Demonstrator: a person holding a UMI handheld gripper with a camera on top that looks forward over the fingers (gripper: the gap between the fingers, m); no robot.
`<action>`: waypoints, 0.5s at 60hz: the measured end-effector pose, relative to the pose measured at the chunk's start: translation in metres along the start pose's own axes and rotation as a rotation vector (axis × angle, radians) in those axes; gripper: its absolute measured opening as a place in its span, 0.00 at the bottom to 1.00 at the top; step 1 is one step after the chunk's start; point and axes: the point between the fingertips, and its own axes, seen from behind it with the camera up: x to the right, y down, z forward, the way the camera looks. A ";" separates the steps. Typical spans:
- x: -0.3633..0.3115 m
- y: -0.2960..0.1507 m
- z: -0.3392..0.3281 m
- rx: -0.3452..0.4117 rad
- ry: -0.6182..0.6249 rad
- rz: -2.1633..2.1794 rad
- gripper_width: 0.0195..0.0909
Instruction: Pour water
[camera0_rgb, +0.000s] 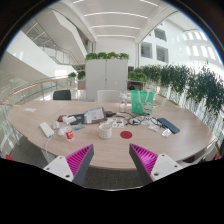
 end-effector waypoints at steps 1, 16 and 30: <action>-0.001 0.000 0.000 0.002 0.004 0.006 0.90; -0.054 0.009 -0.002 0.019 0.052 0.054 0.89; -0.113 0.044 0.022 0.015 -0.007 0.037 0.89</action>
